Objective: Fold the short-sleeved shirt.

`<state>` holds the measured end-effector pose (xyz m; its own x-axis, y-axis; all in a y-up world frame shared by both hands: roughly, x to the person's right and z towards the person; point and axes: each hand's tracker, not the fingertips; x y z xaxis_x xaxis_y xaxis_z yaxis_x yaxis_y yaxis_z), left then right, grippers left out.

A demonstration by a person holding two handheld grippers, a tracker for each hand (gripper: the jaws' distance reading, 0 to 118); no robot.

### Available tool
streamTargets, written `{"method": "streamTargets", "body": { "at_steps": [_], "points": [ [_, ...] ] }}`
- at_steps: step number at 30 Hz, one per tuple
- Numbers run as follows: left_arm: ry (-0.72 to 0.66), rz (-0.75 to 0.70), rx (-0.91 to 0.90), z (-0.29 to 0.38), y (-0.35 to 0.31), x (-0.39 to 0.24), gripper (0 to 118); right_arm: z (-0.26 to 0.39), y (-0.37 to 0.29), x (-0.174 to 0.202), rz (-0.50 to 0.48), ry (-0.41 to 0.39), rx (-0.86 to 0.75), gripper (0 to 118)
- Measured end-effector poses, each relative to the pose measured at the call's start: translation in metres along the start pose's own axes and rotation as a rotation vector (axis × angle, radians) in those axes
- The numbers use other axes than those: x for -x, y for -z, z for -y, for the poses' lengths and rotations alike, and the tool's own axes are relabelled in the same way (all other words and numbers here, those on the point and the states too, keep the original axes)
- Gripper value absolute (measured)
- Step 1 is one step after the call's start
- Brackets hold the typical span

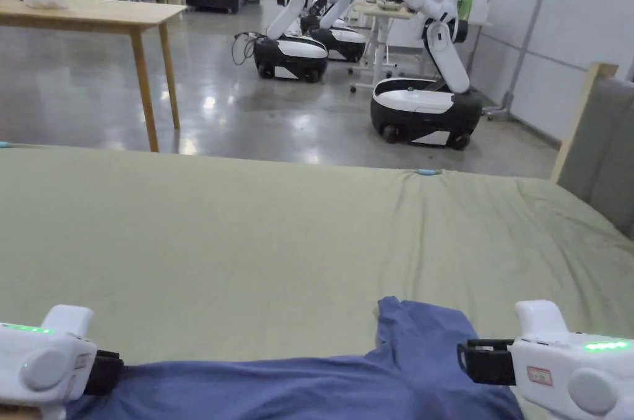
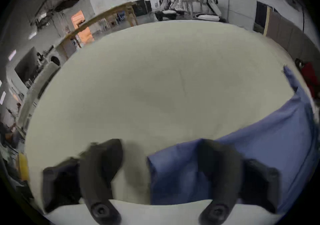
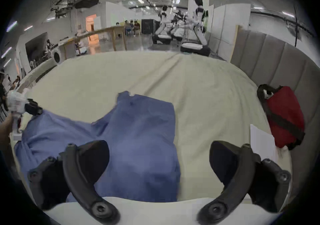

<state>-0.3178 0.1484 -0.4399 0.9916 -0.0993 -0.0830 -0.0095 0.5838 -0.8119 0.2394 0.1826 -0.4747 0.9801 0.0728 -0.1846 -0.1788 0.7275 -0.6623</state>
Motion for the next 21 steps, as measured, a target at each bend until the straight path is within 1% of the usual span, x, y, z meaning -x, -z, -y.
{"method": "streamTargets", "body": {
  "at_steps": [1,2,3,4,5,6,7,8,9,10,11,12,13,15,16,17,19,21],
  "points": [
    [-0.043,0.07,-0.011,-0.004,-0.002,0.01,46,-0.006,0.011,0.001,0.02,0.009,0.037,117],
    [-0.038,0.081,-0.025,-0.005,-0.008,0.008,11,-0.011,0.022,0.002,0.014,0.021,0.061,117],
    [-0.023,0.081,-0.034,-0.005,-0.014,0.005,1,-0.014,0.032,0.003,0.013,0.038,0.093,114],
    [-0.017,0.07,-0.041,-0.006,-0.019,0.001,1,-0.016,0.057,-0.004,0.017,0.038,0.125,107],
    [-0.014,0.071,-0.044,-0.006,-0.016,0.0,1,-0.016,0.072,-0.005,0.027,0.026,0.18,88],
    [-0.013,0.081,-0.049,-0.007,-0.017,0.0,1,-0.013,0.079,-0.002,0.046,0.014,0.236,51],
    [-0.014,0.084,-0.055,-0.008,-0.018,0.0,1,-0.01,0.086,0.002,0.072,0.008,0.31,43],
    [-0.011,0.079,-0.059,-0.01,-0.019,0.0,1,-0.007,0.09,0.002,0.048,0.044,0.278,35],
    [0.0,0.067,-0.074,-0.007,-0.021,-0.003,1,-0.01,0.082,0.005,0.08,0.052,0.216,1],
    [0.004,0.061,-0.076,-0.006,-0.023,-0.003,1,-0.011,0.076,0.007,0.034,0.075,0.202,1],
    [0.003,0.057,-0.079,-0.007,-0.025,-0.002,1,-0.012,0.068,0.013,0.067,0.045,0.166,1],
    [0.0,0.058,-0.08,-0.007,-0.028,0.0,1,-0.014,0.041,0.02,0.098,0.006,0.122,1],
    [-0.001,0.045,-0.097,-0.002,-0.039,-0.003,1,-0.015,0.023,0.023,0.064,0.002,0.123,1],
    [-0.011,0.046,-0.131,0.003,-0.059,-0.001,1,-0.016,-0.01,0.026,0.05,0.008,0.086,1],
    [-0.019,0.046,-0.157,0.006,-0.072,0.002,1,-0.016,-0.009,0.015,0.018,0.041,0.075,1],
    [-0.032,0.054,-0.181,0.011,-0.09,0.003,1,-0.017,-0.029,0.012,-0.006,0.046,0.042,1],
    [-0.055,0.095,-0.231,0.026,-0.122,0.008,1,-0.015,-0.071,0.01,-0.018,0.031,-0.034,1],
    [-0.062,0.107,-0.29,0.045,-0.16,0.012,1,-0.004,-0.1,0.002,-0.046,0.029,-0.104,1]
  ]
}}
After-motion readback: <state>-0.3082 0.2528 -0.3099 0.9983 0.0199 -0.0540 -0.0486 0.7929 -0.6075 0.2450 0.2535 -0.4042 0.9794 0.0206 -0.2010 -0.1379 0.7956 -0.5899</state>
